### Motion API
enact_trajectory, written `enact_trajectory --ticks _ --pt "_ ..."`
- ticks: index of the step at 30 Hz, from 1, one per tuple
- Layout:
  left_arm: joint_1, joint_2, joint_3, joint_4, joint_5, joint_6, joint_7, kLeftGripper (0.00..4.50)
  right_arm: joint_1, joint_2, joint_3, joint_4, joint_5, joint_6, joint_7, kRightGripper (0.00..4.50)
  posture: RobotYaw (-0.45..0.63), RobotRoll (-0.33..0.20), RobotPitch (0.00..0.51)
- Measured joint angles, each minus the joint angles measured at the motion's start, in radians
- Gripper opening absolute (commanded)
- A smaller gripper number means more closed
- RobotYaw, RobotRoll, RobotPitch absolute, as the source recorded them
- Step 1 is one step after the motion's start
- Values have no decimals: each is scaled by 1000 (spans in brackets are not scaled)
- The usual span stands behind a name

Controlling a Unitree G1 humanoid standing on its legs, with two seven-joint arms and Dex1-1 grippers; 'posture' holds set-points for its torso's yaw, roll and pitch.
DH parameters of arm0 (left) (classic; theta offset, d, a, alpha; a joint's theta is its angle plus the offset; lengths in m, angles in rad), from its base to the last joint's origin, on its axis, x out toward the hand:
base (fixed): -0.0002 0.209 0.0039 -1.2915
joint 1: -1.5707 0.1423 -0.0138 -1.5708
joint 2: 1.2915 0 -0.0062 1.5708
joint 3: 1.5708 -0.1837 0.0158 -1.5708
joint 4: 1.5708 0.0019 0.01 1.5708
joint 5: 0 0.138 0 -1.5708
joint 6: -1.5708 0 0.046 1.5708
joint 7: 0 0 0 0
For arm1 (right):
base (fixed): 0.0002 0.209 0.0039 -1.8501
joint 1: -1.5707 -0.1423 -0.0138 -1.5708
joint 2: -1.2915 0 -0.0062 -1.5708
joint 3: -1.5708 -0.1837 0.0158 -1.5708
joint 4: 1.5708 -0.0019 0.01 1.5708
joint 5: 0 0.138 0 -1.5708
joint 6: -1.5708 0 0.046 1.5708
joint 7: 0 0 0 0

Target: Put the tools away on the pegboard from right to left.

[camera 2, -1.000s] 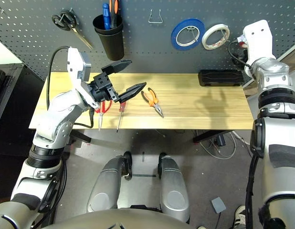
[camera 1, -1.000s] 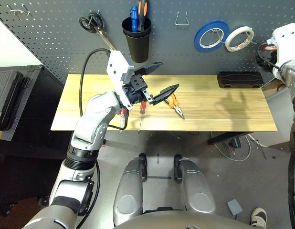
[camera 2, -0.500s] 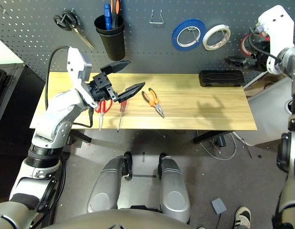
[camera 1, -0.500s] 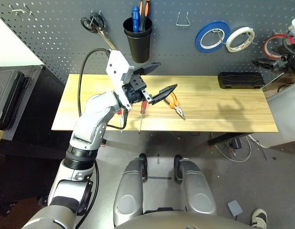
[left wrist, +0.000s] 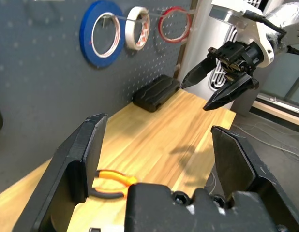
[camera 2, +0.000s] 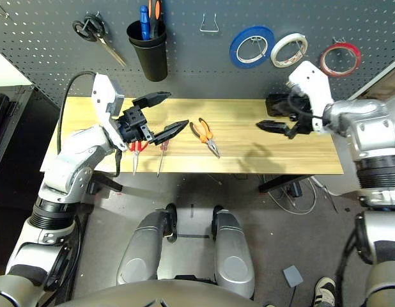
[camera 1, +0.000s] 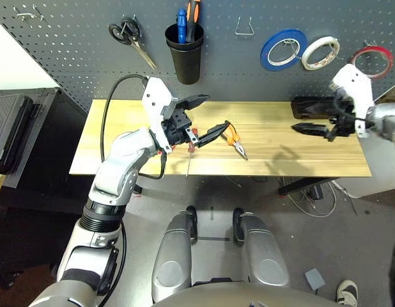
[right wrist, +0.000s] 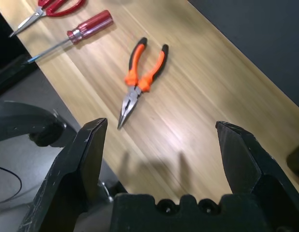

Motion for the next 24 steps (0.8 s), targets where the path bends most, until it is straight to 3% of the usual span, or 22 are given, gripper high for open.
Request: enact_trajectory --ticks 6,16,24 --pt "11 3 -1 0 2 5 0 4500 -34 87 91 117 -92 -8 -76 4489 -25 0 229" --pt "31 38 0 -13 0 17 -17 4500 -173 281 123 272 -151 99 -217 4489 1 0 284" --pt "70 136 -15 -20 38 28 -67 4500 -249 436 125 404 -178 137 -387 4489 14 0 335"
